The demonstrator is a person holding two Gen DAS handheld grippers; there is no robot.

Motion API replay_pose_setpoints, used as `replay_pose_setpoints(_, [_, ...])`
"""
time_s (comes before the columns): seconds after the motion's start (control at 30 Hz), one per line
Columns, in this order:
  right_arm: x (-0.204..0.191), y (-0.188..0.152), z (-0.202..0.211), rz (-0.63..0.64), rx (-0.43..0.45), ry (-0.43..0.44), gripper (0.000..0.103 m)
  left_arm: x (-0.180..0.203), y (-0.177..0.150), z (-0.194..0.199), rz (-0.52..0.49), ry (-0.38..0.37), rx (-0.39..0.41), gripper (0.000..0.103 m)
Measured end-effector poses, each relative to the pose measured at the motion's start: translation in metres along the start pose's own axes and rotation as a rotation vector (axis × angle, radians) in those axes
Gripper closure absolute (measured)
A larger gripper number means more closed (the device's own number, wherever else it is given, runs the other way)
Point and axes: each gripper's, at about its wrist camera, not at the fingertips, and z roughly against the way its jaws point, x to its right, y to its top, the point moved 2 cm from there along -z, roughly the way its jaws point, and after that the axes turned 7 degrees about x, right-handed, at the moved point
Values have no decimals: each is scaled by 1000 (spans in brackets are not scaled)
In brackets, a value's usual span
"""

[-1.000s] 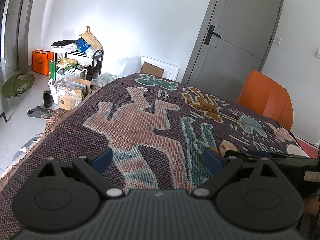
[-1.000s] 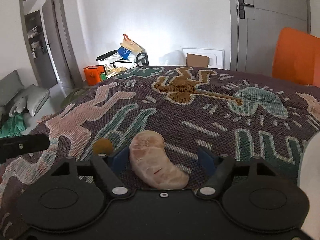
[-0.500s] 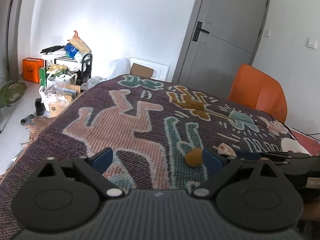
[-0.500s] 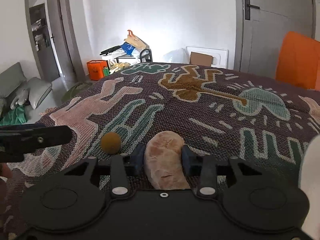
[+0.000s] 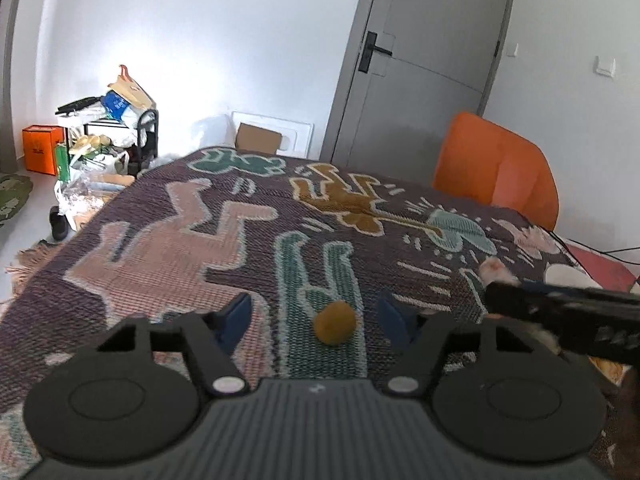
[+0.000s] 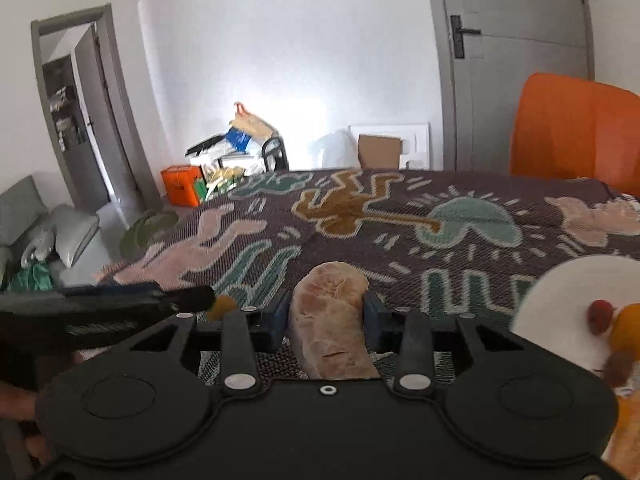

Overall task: Organize fruits
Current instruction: 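Grasp the peeled pink pomelo piece with the right tool while the left tool grasps a small orange, then carry the pomelo piece and orange onto the white plate and release both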

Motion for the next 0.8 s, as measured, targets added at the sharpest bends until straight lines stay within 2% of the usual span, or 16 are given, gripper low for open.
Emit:
replay_pose_setpoints(0.23, [16, 7, 29, -31, 52, -40, 66, 9, -9, -22, -13, 7, -54, 56])
replay_pose_setpoints(0.37, [29, 6, 43, -51, 71, -72, 66, 13, -11, -26, -19, 25, -61, 79])
replay_pose_setpoints(0.8, [70, -12, 73, -129, 94, -162, 66, 43, -1, 3, -27, -60, -18, 79])
